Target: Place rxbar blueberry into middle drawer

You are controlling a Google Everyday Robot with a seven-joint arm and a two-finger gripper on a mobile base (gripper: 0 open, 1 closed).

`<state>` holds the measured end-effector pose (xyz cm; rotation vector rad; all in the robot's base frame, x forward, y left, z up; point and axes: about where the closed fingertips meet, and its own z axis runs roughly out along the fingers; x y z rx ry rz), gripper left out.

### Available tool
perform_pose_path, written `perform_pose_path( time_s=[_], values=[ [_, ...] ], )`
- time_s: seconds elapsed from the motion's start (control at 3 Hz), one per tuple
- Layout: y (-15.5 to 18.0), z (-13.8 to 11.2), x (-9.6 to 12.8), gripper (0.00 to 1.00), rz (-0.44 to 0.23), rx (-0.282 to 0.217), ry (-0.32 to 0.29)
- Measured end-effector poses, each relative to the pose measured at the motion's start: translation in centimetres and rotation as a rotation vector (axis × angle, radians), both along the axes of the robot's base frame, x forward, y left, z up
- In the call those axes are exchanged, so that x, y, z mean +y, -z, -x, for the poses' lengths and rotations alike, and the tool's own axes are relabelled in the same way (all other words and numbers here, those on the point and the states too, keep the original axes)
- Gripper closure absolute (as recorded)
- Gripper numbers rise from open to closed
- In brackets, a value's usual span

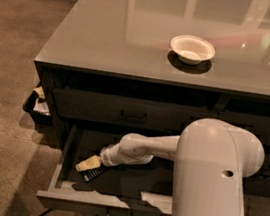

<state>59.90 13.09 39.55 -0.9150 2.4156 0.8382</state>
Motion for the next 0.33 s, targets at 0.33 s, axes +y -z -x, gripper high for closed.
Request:
perform_pose_path(
  time_s=[0.33],
  values=[
    [0.00, 0.00, 0.00, 0.00, 0.000, 0.000, 0.000]
  ],
)
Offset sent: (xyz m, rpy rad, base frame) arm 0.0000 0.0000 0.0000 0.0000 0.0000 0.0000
